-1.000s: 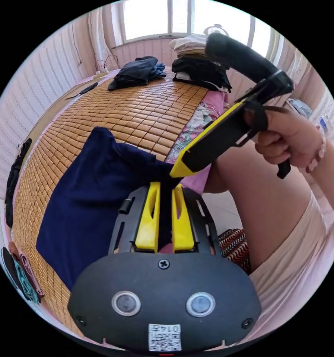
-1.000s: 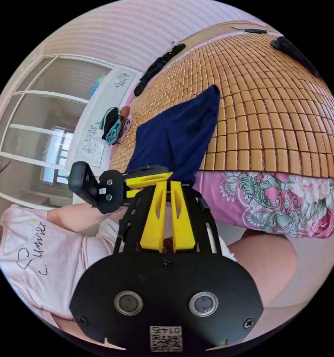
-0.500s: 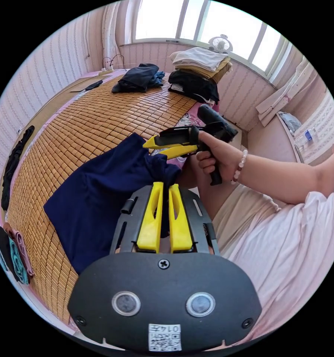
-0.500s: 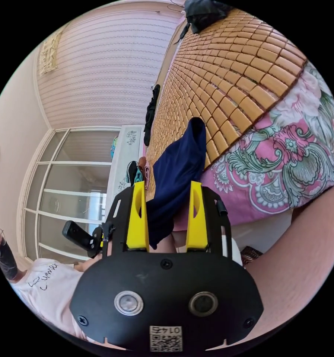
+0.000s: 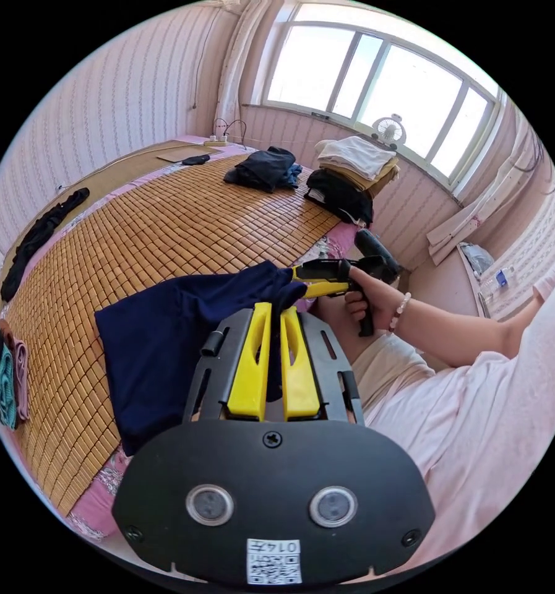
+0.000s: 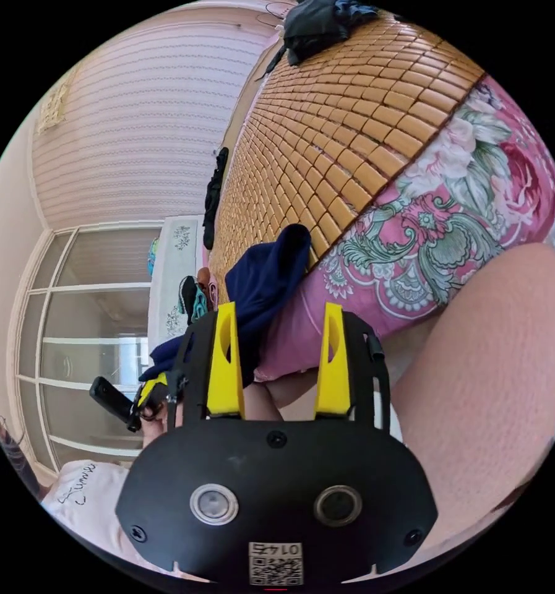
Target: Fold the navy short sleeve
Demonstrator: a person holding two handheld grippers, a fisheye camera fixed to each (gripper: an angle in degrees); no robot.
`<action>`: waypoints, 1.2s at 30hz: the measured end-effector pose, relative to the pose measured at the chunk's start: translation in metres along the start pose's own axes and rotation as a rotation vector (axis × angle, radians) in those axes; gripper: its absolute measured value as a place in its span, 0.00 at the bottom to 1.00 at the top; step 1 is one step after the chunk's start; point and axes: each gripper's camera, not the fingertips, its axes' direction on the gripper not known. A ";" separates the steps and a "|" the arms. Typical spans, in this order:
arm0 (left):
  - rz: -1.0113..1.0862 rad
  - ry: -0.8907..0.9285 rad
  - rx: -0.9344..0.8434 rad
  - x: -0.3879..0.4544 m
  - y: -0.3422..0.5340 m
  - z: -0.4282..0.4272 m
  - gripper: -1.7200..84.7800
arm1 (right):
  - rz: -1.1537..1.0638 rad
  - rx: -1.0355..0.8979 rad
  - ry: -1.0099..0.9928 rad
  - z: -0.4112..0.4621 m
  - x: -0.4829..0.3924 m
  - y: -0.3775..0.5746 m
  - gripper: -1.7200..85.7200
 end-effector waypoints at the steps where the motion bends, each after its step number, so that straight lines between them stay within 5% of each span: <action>1: -0.001 0.000 0.003 -0.002 0.000 -0.002 0.02 | 0.012 -0.009 -0.019 0.004 0.002 -0.002 0.22; 5: -0.004 0.001 0.020 -0.007 0.002 -0.018 0.02 | 0.054 -0.023 0.034 0.027 0.010 -0.015 0.14; 9: 0.026 0.026 -0.005 -0.009 0.007 -0.027 0.02 | 0.052 0.066 -0.131 0.015 0.018 -0.018 0.05; 23: 0.153 0.188 -0.031 0.005 -0.018 0.006 0.02 | -0.200 0.090 -0.011 -0.048 -0.041 -0.031 0.03; 28: -0.037 0.165 0.035 -0.052 0.003 -0.032 0.02 | -0.333 -0.071 0.022 0.031 -0.101 -0.035 0.03; 36: -0.491 -0.115 0.007 -0.188 0.096 -0.080 0.11 | -0.451 -0.351 0.226 0.267 -0.170 -0.036 0.07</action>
